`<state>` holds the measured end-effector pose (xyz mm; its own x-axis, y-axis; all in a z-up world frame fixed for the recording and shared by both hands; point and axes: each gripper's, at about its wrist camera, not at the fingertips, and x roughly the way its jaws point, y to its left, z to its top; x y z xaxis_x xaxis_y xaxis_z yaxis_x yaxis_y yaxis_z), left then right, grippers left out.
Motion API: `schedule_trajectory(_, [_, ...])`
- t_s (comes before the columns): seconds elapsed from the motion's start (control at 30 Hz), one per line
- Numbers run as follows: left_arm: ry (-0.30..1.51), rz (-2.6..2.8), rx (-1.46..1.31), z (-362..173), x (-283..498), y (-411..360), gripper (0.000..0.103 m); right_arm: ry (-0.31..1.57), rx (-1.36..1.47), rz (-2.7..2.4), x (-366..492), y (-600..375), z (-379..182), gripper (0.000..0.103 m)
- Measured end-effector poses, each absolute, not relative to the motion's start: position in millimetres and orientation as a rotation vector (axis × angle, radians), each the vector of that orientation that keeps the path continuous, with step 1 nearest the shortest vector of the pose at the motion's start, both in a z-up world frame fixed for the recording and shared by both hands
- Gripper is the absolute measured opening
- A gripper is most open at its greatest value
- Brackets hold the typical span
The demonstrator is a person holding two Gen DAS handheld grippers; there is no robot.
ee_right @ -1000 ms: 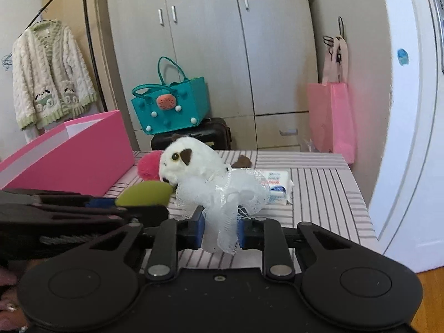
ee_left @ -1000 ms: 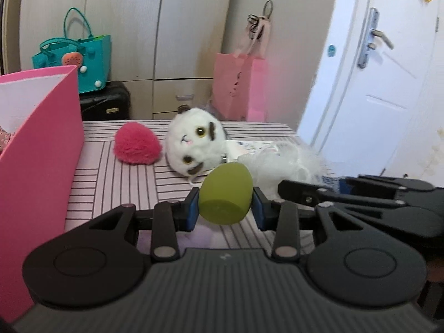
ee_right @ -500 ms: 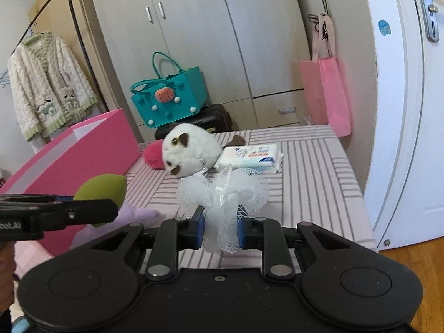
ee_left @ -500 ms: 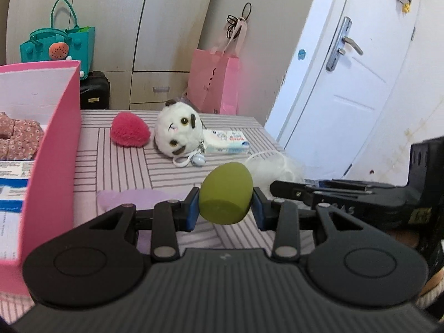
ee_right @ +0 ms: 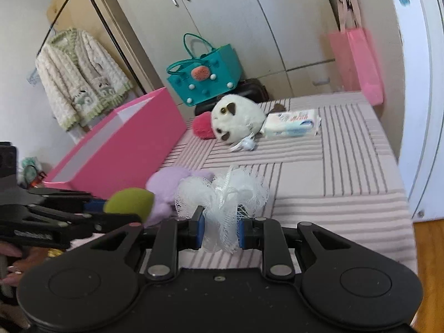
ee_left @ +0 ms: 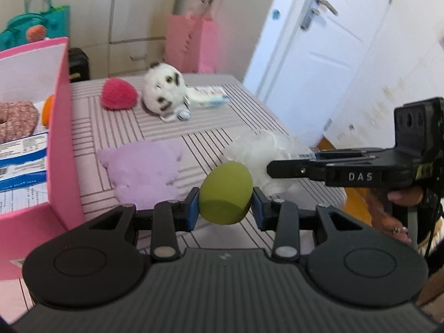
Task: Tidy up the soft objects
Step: 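Carry the green sponge and white mesh puff over the pink box with both tools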
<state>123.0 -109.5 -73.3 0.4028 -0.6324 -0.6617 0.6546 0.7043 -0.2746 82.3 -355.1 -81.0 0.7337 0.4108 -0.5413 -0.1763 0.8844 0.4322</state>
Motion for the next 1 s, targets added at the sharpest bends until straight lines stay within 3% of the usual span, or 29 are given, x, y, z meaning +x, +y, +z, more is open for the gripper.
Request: schedule_trajectory(1.0, [0.915,-0.888,0.177,-24.4,83.9,-31.6,0.037,0.845,0.247,0.498,61.6,-281.2,-4.3,0.026])
